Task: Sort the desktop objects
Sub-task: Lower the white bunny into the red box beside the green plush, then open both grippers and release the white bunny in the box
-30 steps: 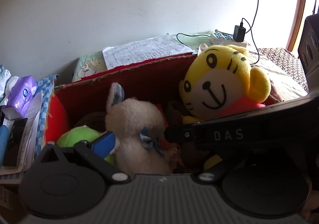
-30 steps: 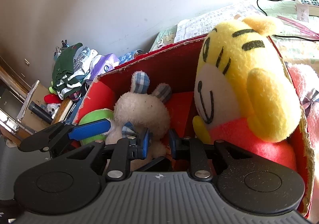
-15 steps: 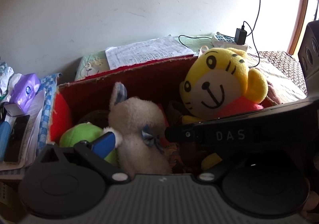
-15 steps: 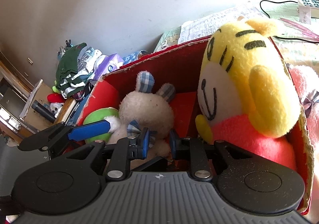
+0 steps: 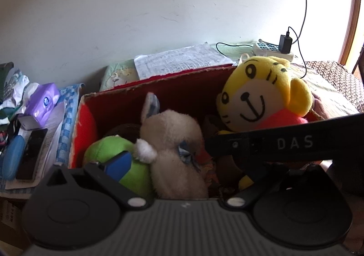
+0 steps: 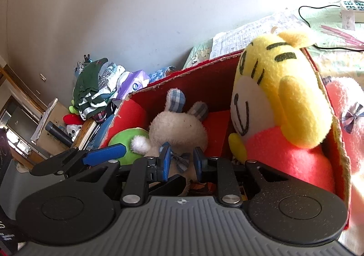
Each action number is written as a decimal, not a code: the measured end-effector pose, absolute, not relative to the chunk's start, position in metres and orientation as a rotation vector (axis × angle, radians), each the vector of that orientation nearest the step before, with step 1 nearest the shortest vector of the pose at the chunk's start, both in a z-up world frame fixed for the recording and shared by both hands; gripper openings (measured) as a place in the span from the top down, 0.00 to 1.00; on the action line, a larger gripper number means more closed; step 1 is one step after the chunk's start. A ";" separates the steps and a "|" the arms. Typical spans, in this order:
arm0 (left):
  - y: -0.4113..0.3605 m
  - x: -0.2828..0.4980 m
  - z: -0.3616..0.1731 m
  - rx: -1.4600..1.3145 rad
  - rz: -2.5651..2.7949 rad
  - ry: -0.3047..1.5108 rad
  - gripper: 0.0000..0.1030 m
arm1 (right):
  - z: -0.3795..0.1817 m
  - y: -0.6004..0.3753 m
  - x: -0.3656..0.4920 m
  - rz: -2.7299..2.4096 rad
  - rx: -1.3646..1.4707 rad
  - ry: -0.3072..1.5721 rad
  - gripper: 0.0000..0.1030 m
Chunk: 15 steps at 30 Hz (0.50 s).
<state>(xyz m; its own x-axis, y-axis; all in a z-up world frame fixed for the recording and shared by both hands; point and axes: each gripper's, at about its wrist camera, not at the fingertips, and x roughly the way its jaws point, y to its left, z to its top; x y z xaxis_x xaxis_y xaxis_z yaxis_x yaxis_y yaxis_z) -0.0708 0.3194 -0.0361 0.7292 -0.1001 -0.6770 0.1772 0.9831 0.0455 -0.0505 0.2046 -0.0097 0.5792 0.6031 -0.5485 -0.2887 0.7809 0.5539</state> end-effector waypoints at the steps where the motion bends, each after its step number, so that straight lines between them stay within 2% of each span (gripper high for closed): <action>1: 0.319 -0.071 -0.036 0.110 -0.151 0.741 0.00 | -0.009 0.204 -0.052 0.539 0.436 0.789 0.77; 15: 0.323 -0.079 -0.037 0.039 -0.082 0.787 0.00 | -0.002 0.202 -0.079 0.494 0.378 0.703 0.77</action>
<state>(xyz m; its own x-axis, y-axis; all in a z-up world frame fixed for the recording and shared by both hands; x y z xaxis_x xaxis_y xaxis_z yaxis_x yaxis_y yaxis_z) -0.0789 0.3234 -0.0373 0.7029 -0.0589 -0.7089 0.0877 0.9961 0.0043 -0.0792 0.2023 -0.0017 0.6573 0.5479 -0.5175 -0.3009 0.8203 0.4864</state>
